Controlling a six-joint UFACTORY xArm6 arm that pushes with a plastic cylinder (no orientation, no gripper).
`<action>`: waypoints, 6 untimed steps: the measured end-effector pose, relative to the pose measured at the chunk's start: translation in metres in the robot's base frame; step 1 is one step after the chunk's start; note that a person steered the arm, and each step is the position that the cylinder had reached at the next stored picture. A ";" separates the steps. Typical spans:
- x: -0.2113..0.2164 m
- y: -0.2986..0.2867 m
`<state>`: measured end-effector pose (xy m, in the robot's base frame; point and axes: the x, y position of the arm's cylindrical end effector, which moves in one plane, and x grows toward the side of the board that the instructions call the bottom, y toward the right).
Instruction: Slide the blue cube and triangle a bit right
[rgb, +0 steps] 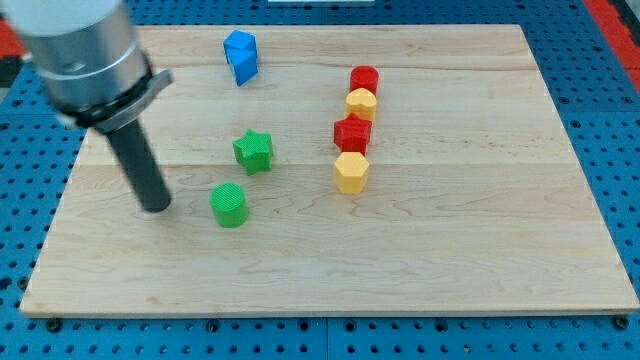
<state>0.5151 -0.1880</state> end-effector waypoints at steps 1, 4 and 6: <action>0.014 0.055; 0.004 -0.020; -0.144 -0.070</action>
<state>0.3711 -0.2575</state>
